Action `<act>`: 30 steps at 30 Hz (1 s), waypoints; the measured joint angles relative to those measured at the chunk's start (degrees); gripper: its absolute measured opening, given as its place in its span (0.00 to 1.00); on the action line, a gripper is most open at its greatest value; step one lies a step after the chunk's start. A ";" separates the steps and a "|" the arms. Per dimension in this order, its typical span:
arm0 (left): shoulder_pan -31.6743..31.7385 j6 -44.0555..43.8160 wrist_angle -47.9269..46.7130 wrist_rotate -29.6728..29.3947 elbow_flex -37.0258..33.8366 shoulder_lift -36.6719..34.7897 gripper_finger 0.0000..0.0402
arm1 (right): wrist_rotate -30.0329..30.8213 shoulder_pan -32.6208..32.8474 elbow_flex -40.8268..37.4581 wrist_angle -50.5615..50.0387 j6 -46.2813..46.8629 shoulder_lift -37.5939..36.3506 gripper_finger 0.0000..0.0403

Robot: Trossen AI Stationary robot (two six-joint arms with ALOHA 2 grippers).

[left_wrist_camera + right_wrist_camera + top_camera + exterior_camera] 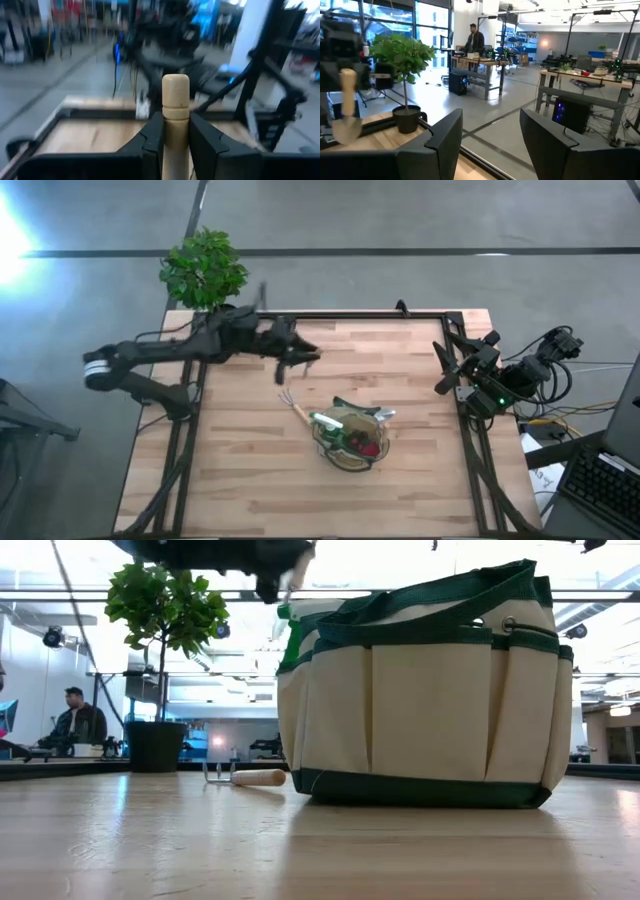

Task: Pick & Place Garden tools in Gardening bag
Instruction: Put the top trowel into the gardening bag

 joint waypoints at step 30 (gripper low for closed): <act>-40.79 9.37 36.26 -46.04 -12.60 6.43 0.16 | -0.07 0.00 -0.52 -0.04 4.52 0.06 0.47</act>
